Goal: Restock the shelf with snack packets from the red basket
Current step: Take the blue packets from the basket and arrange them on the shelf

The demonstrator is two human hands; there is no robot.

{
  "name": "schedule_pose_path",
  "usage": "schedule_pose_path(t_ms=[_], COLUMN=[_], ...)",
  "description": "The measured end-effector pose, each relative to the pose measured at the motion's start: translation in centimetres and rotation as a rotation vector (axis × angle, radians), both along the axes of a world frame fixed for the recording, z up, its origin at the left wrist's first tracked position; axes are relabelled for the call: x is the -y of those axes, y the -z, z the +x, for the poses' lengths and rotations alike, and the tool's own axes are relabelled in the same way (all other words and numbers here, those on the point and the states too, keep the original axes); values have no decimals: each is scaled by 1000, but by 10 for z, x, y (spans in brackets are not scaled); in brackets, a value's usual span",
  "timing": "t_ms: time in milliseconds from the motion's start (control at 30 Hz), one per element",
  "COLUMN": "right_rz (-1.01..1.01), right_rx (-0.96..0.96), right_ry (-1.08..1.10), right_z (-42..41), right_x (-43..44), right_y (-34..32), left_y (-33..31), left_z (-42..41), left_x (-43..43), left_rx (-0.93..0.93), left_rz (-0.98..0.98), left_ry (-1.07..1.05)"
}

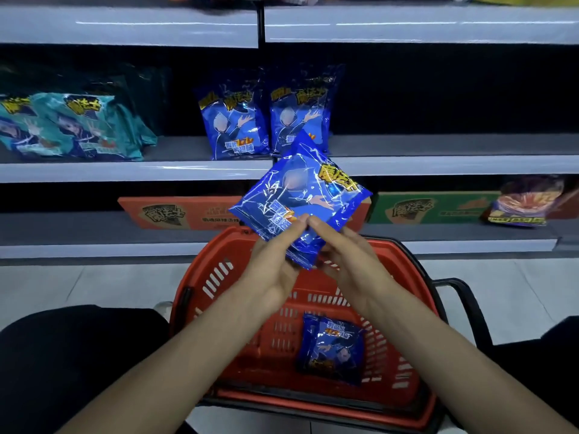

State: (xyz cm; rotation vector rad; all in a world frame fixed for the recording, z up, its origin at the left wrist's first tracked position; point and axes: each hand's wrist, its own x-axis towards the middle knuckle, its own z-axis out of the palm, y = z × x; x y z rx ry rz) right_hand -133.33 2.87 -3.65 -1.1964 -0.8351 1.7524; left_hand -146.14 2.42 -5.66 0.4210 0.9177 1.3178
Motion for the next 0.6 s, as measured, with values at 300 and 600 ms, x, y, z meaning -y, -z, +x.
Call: schedule_pose_path(t_ms=[300, 600], right_rz=[172, 295], right_rx=[9, 109], right_ry=[38, -6], right_z=[-2, 14], right_x=[-14, -44], right_y=[-10, -26], left_y=[-9, -28], left_z=[-21, -78], left_x=[5, -4], left_rx=[-176, -638], left_rz=[31, 148], left_ry=[37, -48])
